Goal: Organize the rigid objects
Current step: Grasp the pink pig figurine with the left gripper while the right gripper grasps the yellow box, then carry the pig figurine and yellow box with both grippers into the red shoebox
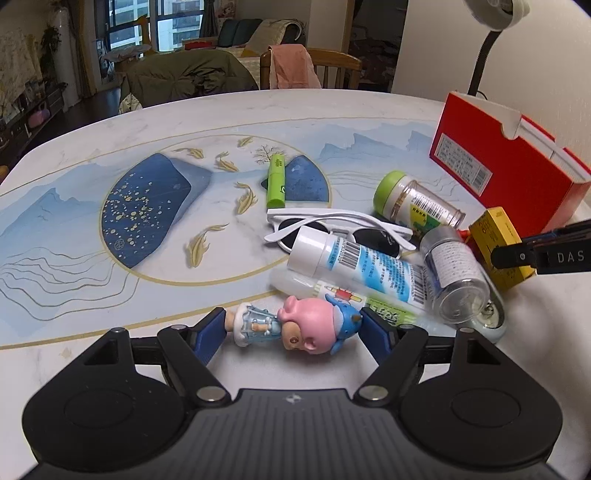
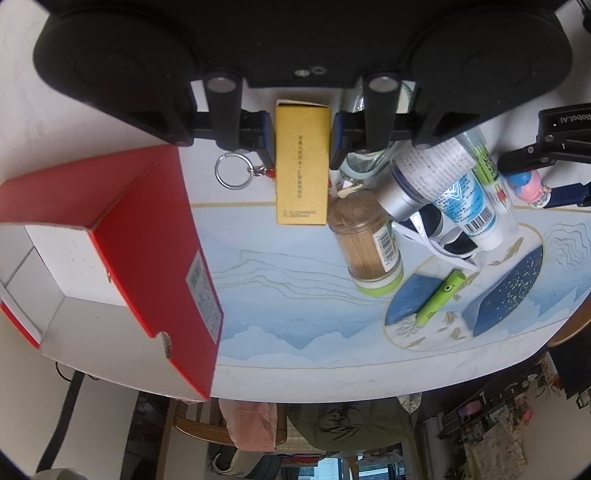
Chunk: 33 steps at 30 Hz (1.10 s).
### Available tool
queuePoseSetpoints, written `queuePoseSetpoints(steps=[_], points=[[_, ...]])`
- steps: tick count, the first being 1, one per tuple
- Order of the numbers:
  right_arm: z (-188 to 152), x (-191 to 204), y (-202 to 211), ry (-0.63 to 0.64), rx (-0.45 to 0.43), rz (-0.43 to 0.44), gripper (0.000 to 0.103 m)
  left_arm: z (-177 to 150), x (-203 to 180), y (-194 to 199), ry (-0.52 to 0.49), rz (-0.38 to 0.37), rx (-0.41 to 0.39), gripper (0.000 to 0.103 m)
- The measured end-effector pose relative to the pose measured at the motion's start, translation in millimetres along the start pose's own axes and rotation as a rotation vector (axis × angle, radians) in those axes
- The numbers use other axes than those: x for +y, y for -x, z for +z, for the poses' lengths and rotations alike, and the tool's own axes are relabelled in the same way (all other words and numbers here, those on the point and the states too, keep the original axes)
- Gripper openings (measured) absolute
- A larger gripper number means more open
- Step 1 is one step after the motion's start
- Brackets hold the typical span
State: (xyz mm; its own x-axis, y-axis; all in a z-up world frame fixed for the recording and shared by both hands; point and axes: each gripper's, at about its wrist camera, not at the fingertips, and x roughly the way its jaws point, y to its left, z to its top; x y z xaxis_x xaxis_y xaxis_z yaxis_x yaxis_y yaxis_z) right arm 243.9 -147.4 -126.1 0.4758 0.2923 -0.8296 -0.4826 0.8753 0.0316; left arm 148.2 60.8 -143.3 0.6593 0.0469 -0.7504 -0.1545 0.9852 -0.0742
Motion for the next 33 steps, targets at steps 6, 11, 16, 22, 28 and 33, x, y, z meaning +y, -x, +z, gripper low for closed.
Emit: queuePoseSetpoints(steps=[6,11,16,22,28,33], points=[[2.0,-2.0,17.5,-0.017,-0.014,0.009,0.028,1.4,1.3,12.6,0.029,-0.001,0.000,0.077],[5.3,-1.6,39.7,-0.018,-0.037,0.026,0.028,7.7,-0.7,30.8,0.051,-0.010,-0.015,0.077],[10.7,-4.4,64.8,-0.027,-0.060,0.036,0.028,22.6,-9.9,52.7,0.059,-0.023,-0.037,0.077],[21.9,-13.7,87.7,-0.030,-0.081,0.024,0.028,46.8,-32.8,76.3,0.034,-0.043,-0.074,0.077],[40.4,-32.4,101.5,-0.013,-0.103,0.032,0.028,72.2,-62.4,87.7,0.007,-0.048,-0.115,0.077],[55.8,-55.2,108.1,0.000,-0.132,0.058,0.028,93.2,-89.4,84.8,0.006,-0.048,-0.133,0.077]])
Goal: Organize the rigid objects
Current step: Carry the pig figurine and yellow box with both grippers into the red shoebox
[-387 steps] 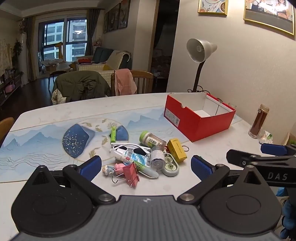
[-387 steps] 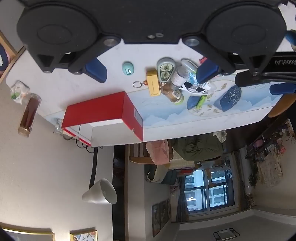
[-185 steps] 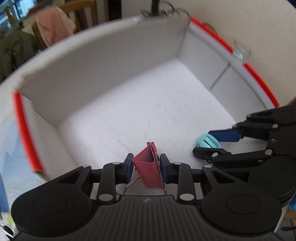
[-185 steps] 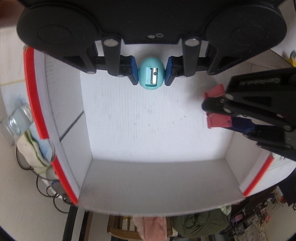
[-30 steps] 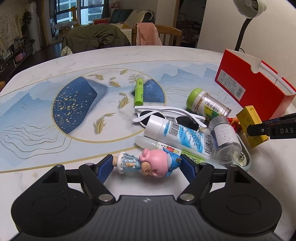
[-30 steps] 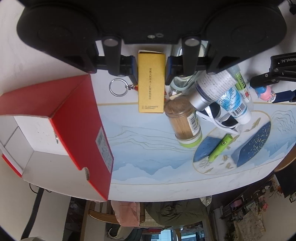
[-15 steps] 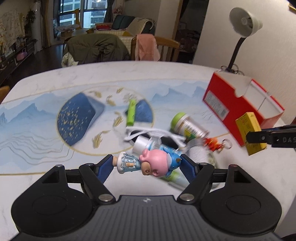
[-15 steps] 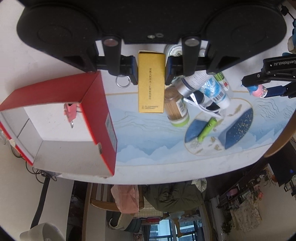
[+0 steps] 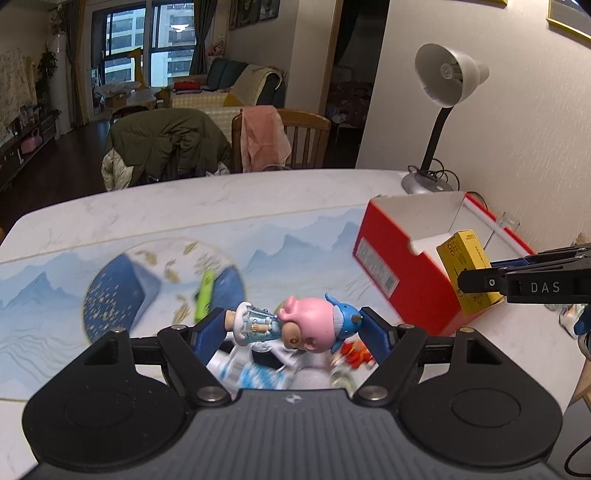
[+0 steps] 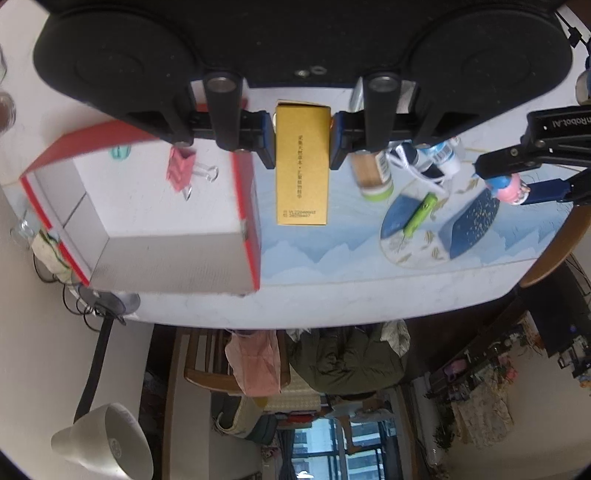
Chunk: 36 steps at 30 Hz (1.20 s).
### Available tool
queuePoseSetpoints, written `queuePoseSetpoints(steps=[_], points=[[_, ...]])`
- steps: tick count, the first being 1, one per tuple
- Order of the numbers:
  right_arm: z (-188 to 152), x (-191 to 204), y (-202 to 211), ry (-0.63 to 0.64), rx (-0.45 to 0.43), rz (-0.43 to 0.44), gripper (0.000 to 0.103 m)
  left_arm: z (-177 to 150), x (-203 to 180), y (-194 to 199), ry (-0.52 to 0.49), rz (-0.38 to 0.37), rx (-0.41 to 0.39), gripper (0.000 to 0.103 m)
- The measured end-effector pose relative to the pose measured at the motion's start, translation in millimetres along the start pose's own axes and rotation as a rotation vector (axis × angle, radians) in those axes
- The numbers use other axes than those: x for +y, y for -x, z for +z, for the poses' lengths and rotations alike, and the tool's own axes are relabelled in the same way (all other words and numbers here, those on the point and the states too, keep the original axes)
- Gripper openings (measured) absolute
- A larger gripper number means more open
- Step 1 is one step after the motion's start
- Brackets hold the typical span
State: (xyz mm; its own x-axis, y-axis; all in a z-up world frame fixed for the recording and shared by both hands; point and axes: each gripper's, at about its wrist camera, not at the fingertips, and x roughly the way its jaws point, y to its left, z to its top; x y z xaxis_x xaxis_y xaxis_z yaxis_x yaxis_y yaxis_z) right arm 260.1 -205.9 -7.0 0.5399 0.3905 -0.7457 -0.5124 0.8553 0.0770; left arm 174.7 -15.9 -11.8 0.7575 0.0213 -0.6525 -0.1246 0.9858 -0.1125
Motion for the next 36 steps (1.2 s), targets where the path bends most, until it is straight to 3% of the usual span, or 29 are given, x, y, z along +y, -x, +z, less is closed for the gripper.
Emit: queuePoseSetpoints(steps=[11,23,36], points=[[21.3,-67.1,-7.2,0.010,-0.030,0.000,0.029,37.2,-69.3,-31.7,-0.021,-0.008,-0.013,0.077],[30.6,-150.0,-29.9,-0.034,-0.009,-0.021,0.029,70.1,-150.9,-92.5,-0.097,-0.070,0.034,0.077],[26.1,-216.3,-85.5,-0.035,0.113,-0.075,0.029,88.0,-204.4,-191.3,-0.177,-0.069,0.151,0.077]])
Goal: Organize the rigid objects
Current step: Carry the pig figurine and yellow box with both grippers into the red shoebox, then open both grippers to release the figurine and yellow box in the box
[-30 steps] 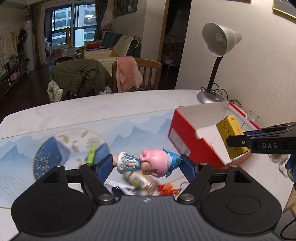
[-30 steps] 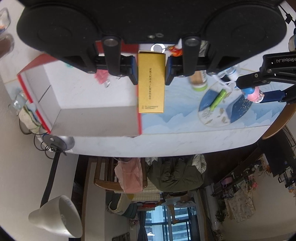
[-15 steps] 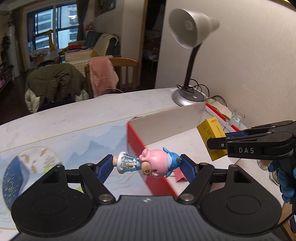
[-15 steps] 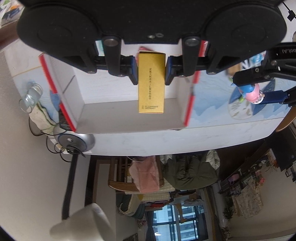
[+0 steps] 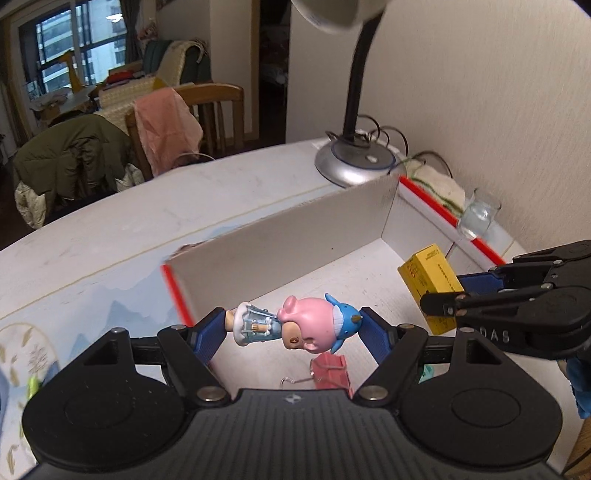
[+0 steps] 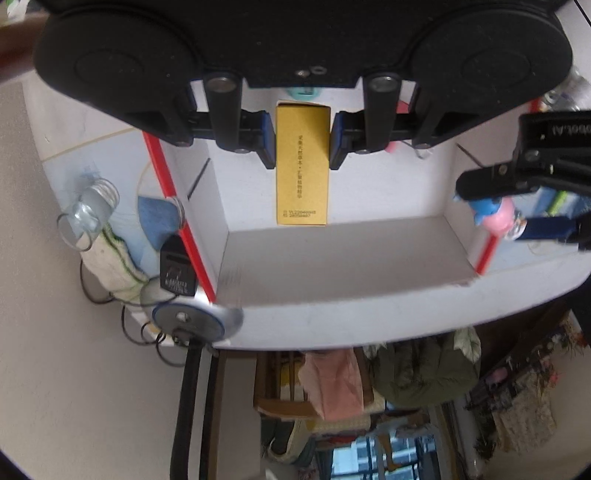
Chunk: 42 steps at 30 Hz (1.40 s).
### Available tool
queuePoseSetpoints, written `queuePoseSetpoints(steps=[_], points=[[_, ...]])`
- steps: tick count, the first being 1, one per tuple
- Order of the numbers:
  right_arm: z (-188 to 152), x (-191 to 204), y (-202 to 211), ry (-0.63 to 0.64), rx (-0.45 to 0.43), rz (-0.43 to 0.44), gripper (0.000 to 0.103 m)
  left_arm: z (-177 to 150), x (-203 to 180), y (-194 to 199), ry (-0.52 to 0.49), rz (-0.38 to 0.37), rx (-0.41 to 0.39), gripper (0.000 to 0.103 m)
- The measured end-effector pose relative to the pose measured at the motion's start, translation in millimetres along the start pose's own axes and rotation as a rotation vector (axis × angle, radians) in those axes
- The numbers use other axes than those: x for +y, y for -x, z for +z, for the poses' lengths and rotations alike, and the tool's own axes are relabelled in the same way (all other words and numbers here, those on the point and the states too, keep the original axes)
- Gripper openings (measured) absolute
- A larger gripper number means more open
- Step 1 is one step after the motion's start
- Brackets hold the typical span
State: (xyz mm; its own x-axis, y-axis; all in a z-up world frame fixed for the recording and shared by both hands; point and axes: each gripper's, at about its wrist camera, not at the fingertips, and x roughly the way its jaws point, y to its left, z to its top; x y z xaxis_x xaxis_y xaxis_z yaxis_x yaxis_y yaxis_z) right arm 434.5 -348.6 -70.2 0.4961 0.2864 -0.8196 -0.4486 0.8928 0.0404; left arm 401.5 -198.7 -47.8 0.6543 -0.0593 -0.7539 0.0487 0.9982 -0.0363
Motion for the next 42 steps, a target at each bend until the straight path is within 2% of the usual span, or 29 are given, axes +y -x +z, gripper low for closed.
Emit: queuePoseSetpoints(steps=[5,14,24,30,35,37,42], points=[[-2.5,-5.6,-24.3,0.037,0.059,-0.009,0.029,14.2,-6.7,-33.4,-0.007,0.003,0.052,0.077],[-4.4,-5.1,-55.2,0.085,0.168,-0.005,0.029,27.8,-7.3,-89.7,-0.002,0.008,0.204,0.077],[-3.8,2.4,-66.1,0.154,0.274,-0.005,0.029,23.0,-9.5,-129.4,0.007,0.017,0.387,0.078],[-1.9,1.7,-70.0,0.152,0.296,-0.004,0.030,22.6,-6.2,-129.2,0.018,0.013,0.394,0.078],[-1.8,0.4,-70.6,0.150,0.301,0.005,0.035,21.7,-3.2,-128.4,0.046,0.005,0.407,0.077],[-1.2,-1.1,-70.6,0.143,0.291,0.009,0.040,22.0,-3.4,-125.1,0.040,0.001,0.395,0.078],[-3.8,-2.2,-63.0,0.135,0.258,0.014,0.042,23.1,-2.1,-108.5,0.058,-0.021,0.347,0.077]])
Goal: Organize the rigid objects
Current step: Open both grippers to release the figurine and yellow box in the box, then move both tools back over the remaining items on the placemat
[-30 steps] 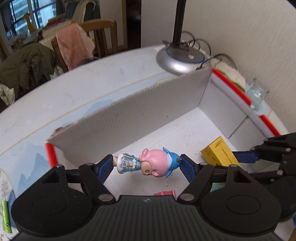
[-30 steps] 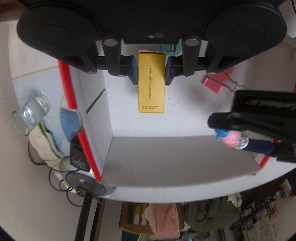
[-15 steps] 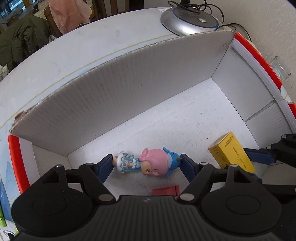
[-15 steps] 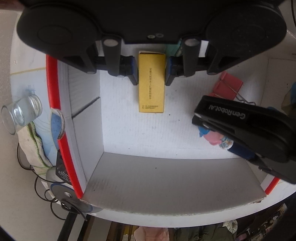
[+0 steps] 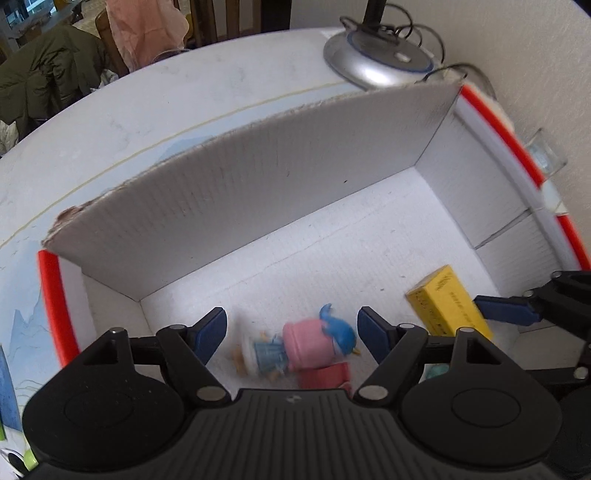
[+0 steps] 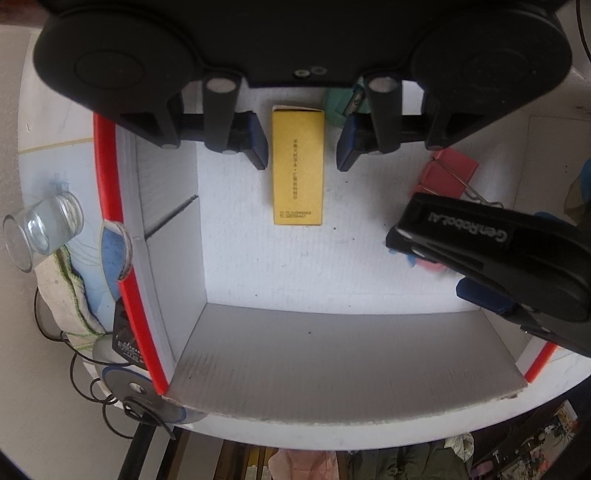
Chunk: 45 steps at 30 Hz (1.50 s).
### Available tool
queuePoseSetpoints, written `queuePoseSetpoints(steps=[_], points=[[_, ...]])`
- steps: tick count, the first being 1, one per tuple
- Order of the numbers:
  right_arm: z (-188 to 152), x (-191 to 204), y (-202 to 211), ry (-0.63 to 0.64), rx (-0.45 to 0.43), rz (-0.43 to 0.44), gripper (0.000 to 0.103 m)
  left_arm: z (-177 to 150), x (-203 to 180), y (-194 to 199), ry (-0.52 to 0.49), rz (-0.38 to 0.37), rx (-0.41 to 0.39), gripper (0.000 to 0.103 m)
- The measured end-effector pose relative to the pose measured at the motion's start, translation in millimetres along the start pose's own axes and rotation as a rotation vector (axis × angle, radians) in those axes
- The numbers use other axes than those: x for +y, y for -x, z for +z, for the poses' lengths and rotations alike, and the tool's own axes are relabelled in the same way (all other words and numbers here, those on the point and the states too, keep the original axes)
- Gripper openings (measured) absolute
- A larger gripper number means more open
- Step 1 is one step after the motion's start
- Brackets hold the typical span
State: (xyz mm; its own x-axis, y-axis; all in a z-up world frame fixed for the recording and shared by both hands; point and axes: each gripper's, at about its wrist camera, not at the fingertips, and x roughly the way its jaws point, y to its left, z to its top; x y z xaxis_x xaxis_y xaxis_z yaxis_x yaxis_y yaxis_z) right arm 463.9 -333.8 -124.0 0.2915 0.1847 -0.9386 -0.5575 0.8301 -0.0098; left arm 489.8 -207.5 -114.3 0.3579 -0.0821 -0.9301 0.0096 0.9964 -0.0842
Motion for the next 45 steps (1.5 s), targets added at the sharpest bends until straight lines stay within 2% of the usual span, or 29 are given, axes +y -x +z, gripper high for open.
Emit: queuePoseSetpoints(steps=[13,24,28,36,40,45], points=[[-14.7,5.0,47.4,-0.038,-0.135,0.012,0.045,-28.4,-7.4,70.8,0.004,-0.005,-0.176,0.078],[-32.9,18.6,96.0,-0.055,-0.257,0.029,0.052,-66.5,-11.6,131.9,0.010,0.023,-0.319,0.078],[-40.1,26.5,112.6,-0.062,-0.291,0.039,0.059,-85.8,-7.2,152.9,0.019,0.018,-0.362,0.078],[-55.9,55.9,137.9,-0.070,-0.358,0.044,0.065,-127.0,11.5,186.0,0.032,0.012,-0.421,0.078],[-64.3,72.3,147.1,-0.100,-0.384,0.051,0.073,-146.9,23.6,201.0,0.026,0.018,-0.447,0.078],[-74.0,92.3,155.4,-0.129,-0.426,0.067,0.077,-170.9,42.8,215.4,0.033,0.010,-0.465,0.078]])
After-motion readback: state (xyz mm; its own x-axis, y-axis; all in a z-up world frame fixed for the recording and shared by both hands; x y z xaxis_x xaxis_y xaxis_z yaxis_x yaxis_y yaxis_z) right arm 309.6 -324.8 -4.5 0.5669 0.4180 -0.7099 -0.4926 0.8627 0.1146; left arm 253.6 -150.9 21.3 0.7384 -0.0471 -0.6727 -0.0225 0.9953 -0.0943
